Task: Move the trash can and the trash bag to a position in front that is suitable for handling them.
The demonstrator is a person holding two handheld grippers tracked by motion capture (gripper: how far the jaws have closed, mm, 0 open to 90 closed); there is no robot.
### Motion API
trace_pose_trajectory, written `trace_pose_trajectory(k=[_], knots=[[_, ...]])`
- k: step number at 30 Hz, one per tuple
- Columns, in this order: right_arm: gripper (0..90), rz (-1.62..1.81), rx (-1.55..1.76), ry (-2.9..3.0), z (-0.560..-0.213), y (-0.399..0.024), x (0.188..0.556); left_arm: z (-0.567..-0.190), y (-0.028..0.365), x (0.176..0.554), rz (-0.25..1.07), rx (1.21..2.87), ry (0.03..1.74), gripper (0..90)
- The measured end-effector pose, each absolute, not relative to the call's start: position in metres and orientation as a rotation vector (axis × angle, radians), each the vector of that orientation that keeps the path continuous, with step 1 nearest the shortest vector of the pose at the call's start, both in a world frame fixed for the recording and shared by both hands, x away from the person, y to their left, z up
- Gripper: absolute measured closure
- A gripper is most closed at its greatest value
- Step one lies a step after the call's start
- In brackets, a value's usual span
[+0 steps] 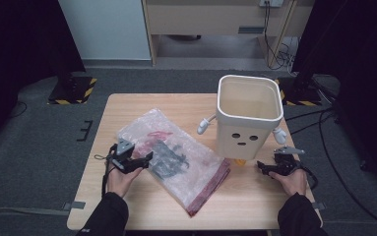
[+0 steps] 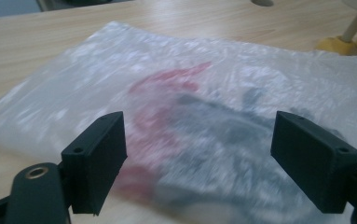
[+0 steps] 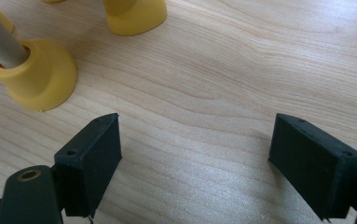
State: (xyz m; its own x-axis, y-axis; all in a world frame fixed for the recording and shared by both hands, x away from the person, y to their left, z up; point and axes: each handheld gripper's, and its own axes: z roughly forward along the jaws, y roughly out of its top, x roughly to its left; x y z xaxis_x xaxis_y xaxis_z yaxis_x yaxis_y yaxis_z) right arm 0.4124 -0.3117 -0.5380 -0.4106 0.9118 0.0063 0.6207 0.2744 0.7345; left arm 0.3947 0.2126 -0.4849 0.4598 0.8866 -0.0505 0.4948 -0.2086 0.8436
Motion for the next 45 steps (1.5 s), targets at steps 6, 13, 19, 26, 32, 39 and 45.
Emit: trace_pose_trajectory(k=[6, 13, 19, 26, 32, 39, 45], knots=[[14.4, 0.934, 1.377, 2.139, -0.538, -0.311, 0.413, -0.505, 0.176, 0.418, 0.522, 1.942, 1.14, 19.6], [12.4, 0.931, 1.369, 2.152, -0.538, -0.311, 0.414, -0.525, 0.162, 0.419, 0.496, 2.107, 1.121, 24.7], [11.8, 0.933, 1.375, 2.151, -0.538, -0.31, 0.413, -0.529, 0.168, 0.412, 0.442, 2.164, 1.091, 28.2], [11.0, 0.932, 1.371, 2.156, -0.538, -0.309, 0.413, -0.526, 0.196, 0.393, 0.41, 2.191, 1.078, 30.3], [10.5, 0.929, 1.366, 2.16, -0.538, -0.309, 0.413, -0.524, 0.227, 0.368, 0.401, 2.208, 1.09, 30.0], [10.5, 0.93, 1.363, 2.159, -0.538, -0.309, 0.412, -0.521, 0.256, 0.342, 0.377, 2.218, 1.133, 28.8], [10.5, 0.93, 1.368, 2.162, -0.538, -0.309, 0.411, -0.517, 0.264, 0.331, 0.362, 2.225, 1.174, 29.5]])
